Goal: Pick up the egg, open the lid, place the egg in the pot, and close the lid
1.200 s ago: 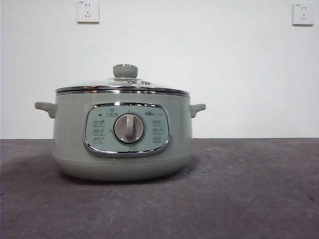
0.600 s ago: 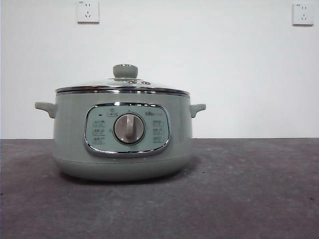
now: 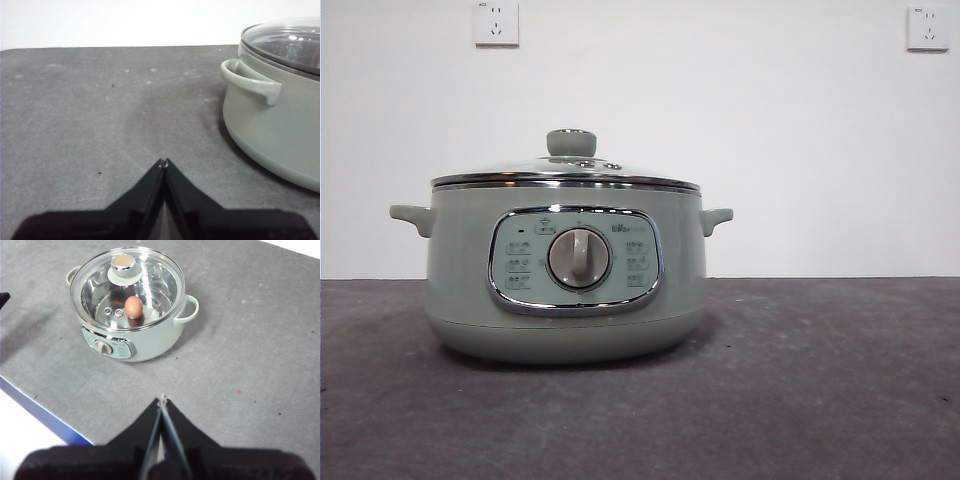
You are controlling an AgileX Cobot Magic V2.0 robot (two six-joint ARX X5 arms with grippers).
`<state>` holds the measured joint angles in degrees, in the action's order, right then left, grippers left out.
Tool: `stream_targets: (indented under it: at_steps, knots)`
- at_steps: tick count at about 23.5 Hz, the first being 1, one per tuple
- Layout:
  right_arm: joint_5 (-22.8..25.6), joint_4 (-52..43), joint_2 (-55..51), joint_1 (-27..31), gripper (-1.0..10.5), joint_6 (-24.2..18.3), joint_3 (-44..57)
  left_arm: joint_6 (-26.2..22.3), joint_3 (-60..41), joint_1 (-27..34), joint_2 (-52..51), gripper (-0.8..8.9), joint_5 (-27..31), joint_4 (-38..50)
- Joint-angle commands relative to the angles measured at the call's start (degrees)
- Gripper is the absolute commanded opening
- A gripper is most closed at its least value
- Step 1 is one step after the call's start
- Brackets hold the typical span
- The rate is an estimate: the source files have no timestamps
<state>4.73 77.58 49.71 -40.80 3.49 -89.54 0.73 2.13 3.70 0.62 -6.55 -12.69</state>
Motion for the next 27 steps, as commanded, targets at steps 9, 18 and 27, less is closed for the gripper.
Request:
stream_targets:
  at_steps: [9, 18, 27]
  knots:
    - [0.22, 1.40, 0.02, -0.07, 0.0, 0.59, 0.44, 0.57, -0.66, 0.17, 0.63, -0.03, 0.17, 0.55]
    - [-2.45, -14.82, -12.33, 20.11, 0.0, -4.11, 7.96, 0.57, -0.66, 0.17, 0.63, -0.03, 0.17, 0.55]
    - [-4.09, -51.58, -35.50, 37.97, 0.0, -5.81, 51.15, 0.57, -0.66, 0.17, 0.63, -0.03, 0.17, 0.55]
